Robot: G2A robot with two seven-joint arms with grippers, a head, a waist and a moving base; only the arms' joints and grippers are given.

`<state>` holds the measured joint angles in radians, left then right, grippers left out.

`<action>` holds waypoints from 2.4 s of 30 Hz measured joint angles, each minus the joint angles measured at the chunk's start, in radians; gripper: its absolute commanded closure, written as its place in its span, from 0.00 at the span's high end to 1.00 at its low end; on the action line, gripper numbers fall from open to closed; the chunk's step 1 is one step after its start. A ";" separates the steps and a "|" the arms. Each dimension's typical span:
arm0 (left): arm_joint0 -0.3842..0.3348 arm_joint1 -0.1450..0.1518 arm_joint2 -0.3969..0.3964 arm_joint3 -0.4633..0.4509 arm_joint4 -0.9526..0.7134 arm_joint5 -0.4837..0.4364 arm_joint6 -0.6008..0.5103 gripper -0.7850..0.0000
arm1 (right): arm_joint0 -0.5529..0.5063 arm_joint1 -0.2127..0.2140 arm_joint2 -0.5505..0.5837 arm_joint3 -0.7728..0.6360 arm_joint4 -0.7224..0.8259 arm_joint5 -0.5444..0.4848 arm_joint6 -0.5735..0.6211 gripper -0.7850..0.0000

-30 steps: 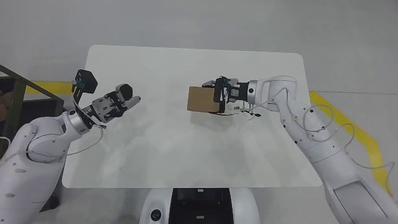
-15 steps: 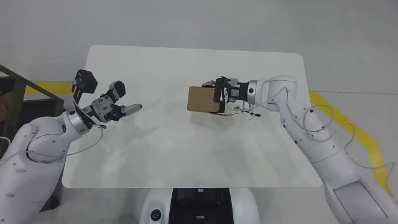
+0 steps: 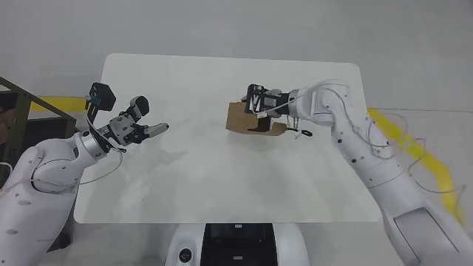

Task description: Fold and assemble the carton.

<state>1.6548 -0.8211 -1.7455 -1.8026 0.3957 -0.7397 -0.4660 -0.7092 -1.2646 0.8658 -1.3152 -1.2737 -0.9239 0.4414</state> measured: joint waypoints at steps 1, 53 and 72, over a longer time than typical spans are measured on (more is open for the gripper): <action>0.000 0.000 0.000 0.000 0.000 0.000 0.000 1.00 | 0.015 -0.004 -0.009 0.008 0.034 -0.002 0.061 0.00; 0.000 0.000 0.000 0.000 0.000 0.000 0.000 1.00 | 0.444 -0.234 -0.696 0.290 0.347 0.040 0.495 0.00; 0.000 0.000 0.000 0.000 0.000 0.000 0.000 1.00 | 0.437 -0.345 -0.696 0.467 0.290 0.029 0.484 0.00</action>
<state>1.6548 -0.8211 -1.7455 -1.8026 0.3957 -0.7397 -0.4660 -0.2723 -1.6095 0.1700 -0.8483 -0.9838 -0.8948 0.9255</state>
